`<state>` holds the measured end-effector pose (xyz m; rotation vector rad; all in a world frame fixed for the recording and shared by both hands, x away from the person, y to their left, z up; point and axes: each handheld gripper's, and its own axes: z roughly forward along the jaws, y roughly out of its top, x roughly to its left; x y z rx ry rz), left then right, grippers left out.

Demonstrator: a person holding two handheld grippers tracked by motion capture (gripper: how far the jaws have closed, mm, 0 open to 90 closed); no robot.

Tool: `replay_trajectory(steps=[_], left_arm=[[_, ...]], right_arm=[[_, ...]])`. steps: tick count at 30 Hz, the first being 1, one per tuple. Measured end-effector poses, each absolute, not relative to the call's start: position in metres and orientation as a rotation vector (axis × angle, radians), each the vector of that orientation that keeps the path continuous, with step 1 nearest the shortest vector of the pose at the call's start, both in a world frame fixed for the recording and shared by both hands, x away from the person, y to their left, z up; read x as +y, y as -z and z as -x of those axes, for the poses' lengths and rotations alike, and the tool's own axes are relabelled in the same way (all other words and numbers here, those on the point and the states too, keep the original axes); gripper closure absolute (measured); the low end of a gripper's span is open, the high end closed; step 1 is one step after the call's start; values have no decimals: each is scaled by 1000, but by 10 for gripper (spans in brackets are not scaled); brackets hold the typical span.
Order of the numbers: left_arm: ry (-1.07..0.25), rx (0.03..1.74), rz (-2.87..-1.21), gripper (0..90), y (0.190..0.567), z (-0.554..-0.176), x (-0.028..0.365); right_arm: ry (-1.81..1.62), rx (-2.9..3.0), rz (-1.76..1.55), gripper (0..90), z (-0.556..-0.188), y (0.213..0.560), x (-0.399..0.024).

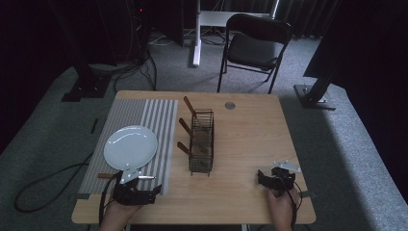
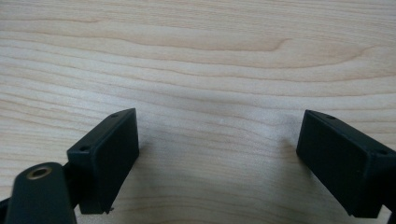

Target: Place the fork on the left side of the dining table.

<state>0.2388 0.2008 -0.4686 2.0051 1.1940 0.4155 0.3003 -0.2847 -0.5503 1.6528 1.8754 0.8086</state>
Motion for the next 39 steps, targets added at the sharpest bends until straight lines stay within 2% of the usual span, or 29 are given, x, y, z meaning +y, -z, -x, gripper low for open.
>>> replay_trajectory(steps=[32,35,39], left_arm=[[-380,1017,-1992,56,421,-269,151],[-380,1007,-1997,101,418,-272,147],[-373,1004,-1988,101,413,-276,141]], right_arm=[[-809,1876,-1650,126,-300,550,-285],[-808,1876,-1650,126,-300,550,-285],[-808,1876,-1650,126,-300,550,-285]])
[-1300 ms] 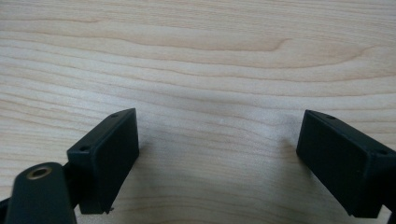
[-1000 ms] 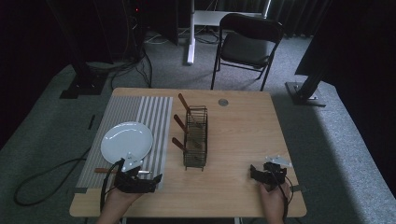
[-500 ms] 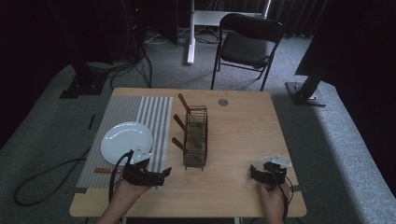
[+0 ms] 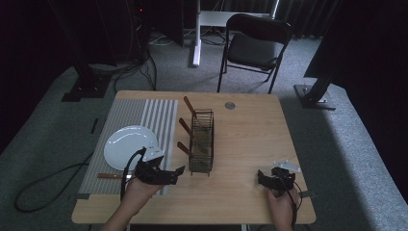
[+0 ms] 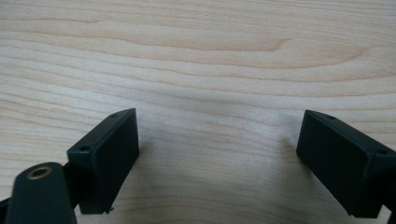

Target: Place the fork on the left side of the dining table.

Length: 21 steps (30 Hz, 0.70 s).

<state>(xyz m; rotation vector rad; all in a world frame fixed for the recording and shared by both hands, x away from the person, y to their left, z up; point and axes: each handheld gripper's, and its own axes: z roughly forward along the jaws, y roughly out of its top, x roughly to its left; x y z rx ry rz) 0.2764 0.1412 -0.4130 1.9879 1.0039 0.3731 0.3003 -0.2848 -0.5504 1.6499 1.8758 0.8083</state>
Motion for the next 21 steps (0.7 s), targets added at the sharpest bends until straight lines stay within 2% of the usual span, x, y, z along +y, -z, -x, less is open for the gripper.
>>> replay_trajectory(steps=[6,12,14,15,19,21], left_arm=[[-379,994,-1978,112,405,-281,133],[-365,974,-1958,246,404,-287,129],[-353,984,-1955,265,405,-289,127],[-344,983,-1952,313,405,-290,125],[-347,985,-1941,346,405,-292,121],[-357,982,-1946,393,404,-294,118]], right_arm=[[-809,1876,-1650,126,-300,550,-285],[-809,1876,-1651,126,-300,550,-285],[-809,1876,-1650,126,-300,550,-285],[-809,1876,-1650,126,-300,550,-285],[-809,1876,-1651,126,-300,550,-285],[-808,1876,-1651,127,-300,550,-285]])
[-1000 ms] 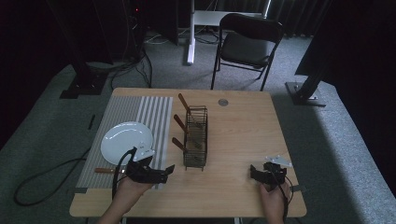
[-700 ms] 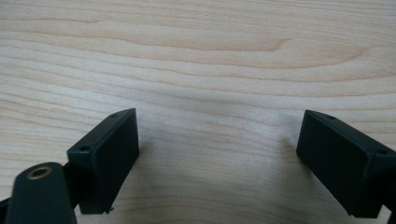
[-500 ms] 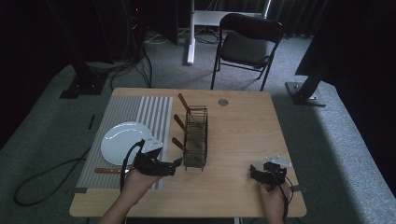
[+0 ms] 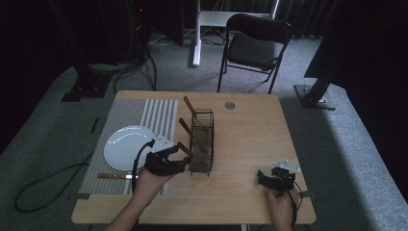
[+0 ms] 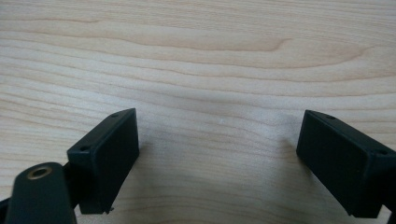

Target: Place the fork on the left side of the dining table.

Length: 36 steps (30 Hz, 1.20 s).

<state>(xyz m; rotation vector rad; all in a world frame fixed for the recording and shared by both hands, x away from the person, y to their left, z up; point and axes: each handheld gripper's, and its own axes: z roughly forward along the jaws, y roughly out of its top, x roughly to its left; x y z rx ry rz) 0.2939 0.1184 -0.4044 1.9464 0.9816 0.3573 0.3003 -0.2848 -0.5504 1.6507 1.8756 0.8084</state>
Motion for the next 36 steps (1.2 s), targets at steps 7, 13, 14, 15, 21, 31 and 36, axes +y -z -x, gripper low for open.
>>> replay_trajectory(steps=[7,13,14,15,21,31,36], left_arm=[[-353,1002,-1936,513,407,-301,116],[-350,989,-1960,664,410,-304,115],[-348,991,-1960,682,411,-305,115],[-344,993,-1955,710,412,-305,116],[-277,1002,-1902,750,413,-307,120],[-262,990,-1865,801,412,-306,120],[-289,984,-1838,805,403,-304,124]], right_arm=[[-809,1875,-1650,126,-300,550,-285],[-808,1876,-1648,126,-300,550,-285],[-809,1875,-1651,127,-300,550,-285],[-808,1876,-1650,126,-300,550,-285],[-810,1874,-1653,126,-300,550,-285],[-809,1874,-1651,126,-300,550,-285],[-808,1876,-1649,126,-300,550,-285]])
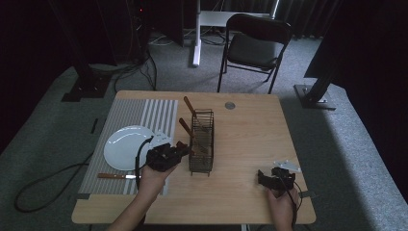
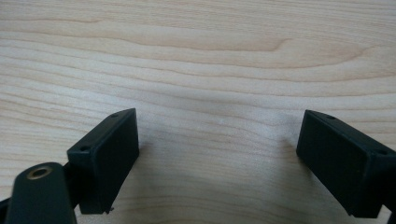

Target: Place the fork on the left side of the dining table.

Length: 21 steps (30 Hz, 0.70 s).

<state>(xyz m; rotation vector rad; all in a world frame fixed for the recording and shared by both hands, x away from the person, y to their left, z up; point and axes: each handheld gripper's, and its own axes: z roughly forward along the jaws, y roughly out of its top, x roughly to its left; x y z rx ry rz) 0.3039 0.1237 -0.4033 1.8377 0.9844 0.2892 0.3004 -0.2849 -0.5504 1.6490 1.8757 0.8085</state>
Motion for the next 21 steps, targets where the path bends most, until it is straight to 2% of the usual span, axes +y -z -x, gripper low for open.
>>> replay_trajectory(steps=[21], left_arm=[[-384,952,-1692,805,338,-293,179]], right_arm=[[-808,1876,-1650,126,-300,550,-285]])
